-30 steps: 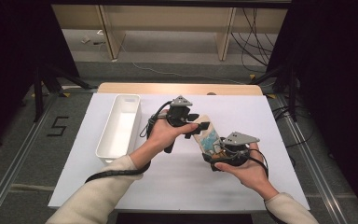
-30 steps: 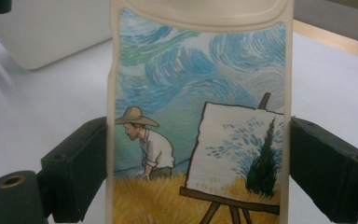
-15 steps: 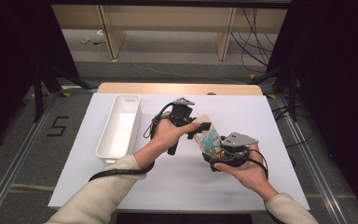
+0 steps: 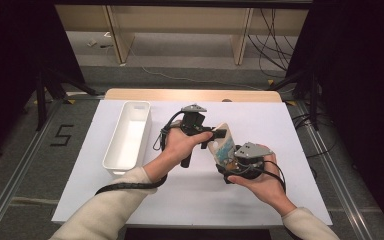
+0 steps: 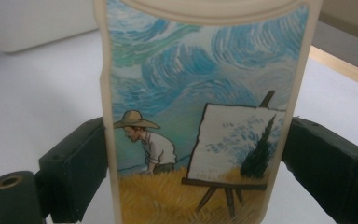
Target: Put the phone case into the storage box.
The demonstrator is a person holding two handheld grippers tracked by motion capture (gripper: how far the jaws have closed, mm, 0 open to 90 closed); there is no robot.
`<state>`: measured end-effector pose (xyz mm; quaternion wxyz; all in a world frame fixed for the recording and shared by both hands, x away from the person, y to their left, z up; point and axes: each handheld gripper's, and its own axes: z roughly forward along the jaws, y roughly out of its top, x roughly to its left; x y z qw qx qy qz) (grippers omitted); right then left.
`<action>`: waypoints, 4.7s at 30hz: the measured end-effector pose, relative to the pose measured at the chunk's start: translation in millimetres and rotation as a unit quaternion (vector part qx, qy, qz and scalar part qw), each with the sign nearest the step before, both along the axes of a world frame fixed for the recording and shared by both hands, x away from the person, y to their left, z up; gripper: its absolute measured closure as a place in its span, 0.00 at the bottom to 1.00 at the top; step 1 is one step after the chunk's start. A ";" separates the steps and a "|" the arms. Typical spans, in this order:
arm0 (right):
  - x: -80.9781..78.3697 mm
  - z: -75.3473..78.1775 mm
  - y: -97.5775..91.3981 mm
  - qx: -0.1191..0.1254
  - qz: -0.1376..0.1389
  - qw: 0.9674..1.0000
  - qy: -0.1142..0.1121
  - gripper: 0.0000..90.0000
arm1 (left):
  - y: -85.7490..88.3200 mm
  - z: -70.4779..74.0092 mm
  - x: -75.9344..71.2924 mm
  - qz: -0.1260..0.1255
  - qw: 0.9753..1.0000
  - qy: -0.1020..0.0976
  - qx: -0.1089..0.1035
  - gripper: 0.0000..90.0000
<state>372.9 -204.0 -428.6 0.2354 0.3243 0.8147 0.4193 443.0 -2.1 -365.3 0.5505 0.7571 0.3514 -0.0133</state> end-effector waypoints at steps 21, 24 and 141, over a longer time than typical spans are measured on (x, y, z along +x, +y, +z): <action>15.7 1.5 -18.4 0.053 0.060 0.996 0.035 0.17 | 14.4 6.4 -7.1 -0.053 0.997 -0.044 0.037 0.89; 16.4 0.3 -17.8 0.057 0.074 0.995 0.040 0.17 | 13.0 7.8 -9.2 -0.067 0.996 -0.042 0.031 0.89; 25.9 -0.4 10.9 0.078 0.014 0.992 0.097 0.89 | -0.9 -8.2 -7.5 0.074 0.981 -0.177 0.025 0.09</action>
